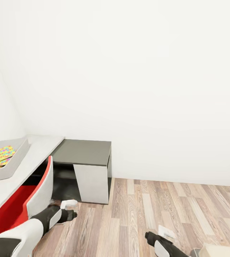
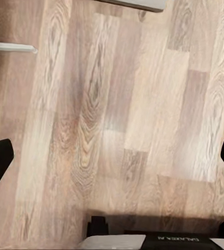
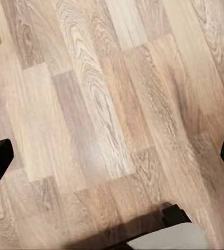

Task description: Put all the toys in the child's room - the three board games (two on the bed and one on the table), the two jigsaw puzzles on the table, and the tennis ball on the table - inside the toy box on the table in the child's room.

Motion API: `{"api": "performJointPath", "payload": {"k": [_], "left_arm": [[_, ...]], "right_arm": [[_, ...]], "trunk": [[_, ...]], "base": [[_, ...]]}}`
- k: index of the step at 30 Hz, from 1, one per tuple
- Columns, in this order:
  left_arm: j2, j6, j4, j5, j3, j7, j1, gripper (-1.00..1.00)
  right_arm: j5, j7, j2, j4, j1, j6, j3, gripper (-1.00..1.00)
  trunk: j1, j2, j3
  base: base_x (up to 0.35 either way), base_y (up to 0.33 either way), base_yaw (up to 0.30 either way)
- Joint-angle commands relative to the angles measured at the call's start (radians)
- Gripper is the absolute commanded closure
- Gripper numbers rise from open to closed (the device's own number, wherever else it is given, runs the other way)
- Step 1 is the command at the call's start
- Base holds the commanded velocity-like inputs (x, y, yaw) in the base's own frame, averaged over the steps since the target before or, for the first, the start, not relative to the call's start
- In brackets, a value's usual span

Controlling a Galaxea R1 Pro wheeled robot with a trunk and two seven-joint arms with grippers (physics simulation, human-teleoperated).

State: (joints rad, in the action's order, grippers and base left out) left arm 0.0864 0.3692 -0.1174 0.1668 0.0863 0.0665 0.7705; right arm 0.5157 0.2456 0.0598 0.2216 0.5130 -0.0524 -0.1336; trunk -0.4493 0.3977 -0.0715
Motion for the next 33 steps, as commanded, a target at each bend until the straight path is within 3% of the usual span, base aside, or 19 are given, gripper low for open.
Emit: {"api": "performJointPath", "payload": {"k": [1,6,9,13,16,20,25,33], "left_arm": [[-0.007,-0.055,0.039,0.008,0.008,-0.028,-0.023,-1.0],[-0.017,-0.269,0.087,0.003,0.008,-0.104,-0.168,-1.0],[-0.014,-0.387,0.094,0.002,0.008,-0.115,-0.22,-1.0],[-0.01,-0.49,0.1,0.001,0.009,-0.121,-0.284,-1.0],[-0.02,-0.506,0.103,0.0,0.008,-0.122,-0.329,-1.0],[-0.048,-0.515,0.105,0.0,0.005,-0.122,-0.435,-1.0],[-0.054,-0.517,0.105,0.0,0.004,-0.122,-0.525,-1.0],[-0.055,-0.523,0.101,-0.002,0.005,-0.123,-0.548,-1.0]], "right_arm": [[0.005,0.008,0.004,-0.042,-0.003,0.032,-0.021,-1.0],[0.004,0.008,0.02,-0.148,-0.019,0.134,-0.04,-1.0],[0.004,0.007,0.021,-0.166,-0.039,0.189,-0.043,-1.0],[0.004,0.006,0.02,-0.176,-0.102,0.275,-0.044,-1.0],[0.004,0.006,0.016,-0.178,-0.126,0.303,-0.044,-1.0],[0.009,0.006,0.011,-0.18,-0.16,0.32,-0.042,-1.0],[0.011,0.006,0.005,-0.18,-0.209,0.326,-0.041,-1.0],[0.012,0.007,0.001,-0.181,-0.246,0.328,-0.04,-1.0]], "trunk": [[-0.001,0.002,-0.002],[-0.001,0.002,-0.002],[-0.001,0.002,-0.002],[-0.001,0.002,-0.002],[-0.001,0.002,-0.002],[-0.001,0.002,-0.002],[-0.001,0.002,-0.002],[-0.001,0.002,-0.002]], "base": [[0.0,0.0,0.0],[0.0,0.0,0.0],[0.0,0.0,0.0],[0.0,0.0,0.0],[0.0,0.0,0.0],[0.0,0.0,0.0],[0.0,0.0,0.0],[0.0,0.0,0.0]]}}
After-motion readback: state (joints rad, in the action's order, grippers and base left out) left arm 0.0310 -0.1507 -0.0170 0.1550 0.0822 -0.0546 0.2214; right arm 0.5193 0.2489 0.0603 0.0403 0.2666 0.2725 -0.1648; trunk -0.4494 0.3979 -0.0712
